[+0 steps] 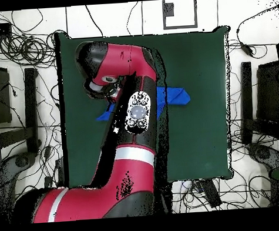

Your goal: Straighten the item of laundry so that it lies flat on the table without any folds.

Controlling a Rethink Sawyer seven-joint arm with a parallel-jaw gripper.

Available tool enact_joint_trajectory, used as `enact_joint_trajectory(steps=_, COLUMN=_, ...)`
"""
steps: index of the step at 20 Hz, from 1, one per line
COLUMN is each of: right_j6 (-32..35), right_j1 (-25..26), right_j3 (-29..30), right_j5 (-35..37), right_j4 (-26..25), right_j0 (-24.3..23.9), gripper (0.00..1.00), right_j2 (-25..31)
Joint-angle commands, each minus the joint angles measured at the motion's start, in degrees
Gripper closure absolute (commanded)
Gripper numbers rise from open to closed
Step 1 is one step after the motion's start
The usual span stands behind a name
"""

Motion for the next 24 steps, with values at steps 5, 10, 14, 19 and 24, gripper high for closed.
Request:
enact_joint_trajectory(steps=5, right_j6=17.74, right_j1=-0.02, right_j3=-0.20, right_j5=2.55, right_j4=1.64, right_j0=0.27, gripper=1.00, right_j2=1.20)
enact_joint_trajectory(steps=10, right_j6=18.05, right_j1=-1.29, right_j3=0.70, right_j5=-5.44, right_j4=-1.94, right_j0=3.13, gripper=1.00, right_j2=-2.37)
enact_joint_trajectory(steps=14, right_j6=18.21, right_j1=-1.82, right_j3=1.76, right_j5=-10.77, right_j4=-2.94, right_j0=4.19, gripper=1.00, right_j2=-3.96)
enact_joint_trajectory(steps=19, right_j6=17.65, right_j1=-1.87, right_j3=1.63, right_j5=-16.17, right_j4=-4.25, right_j0=5.08, gripper=1.00, right_j2=-5.96)
enact_joint_trajectory(steps=24, right_j6=19.10, right_j1=-1.32, right_j3=1.03, right_j5=-18.23, right_j4=-4.28, right_j0=6.40, gripper=1.00, right_j2=-8.79)
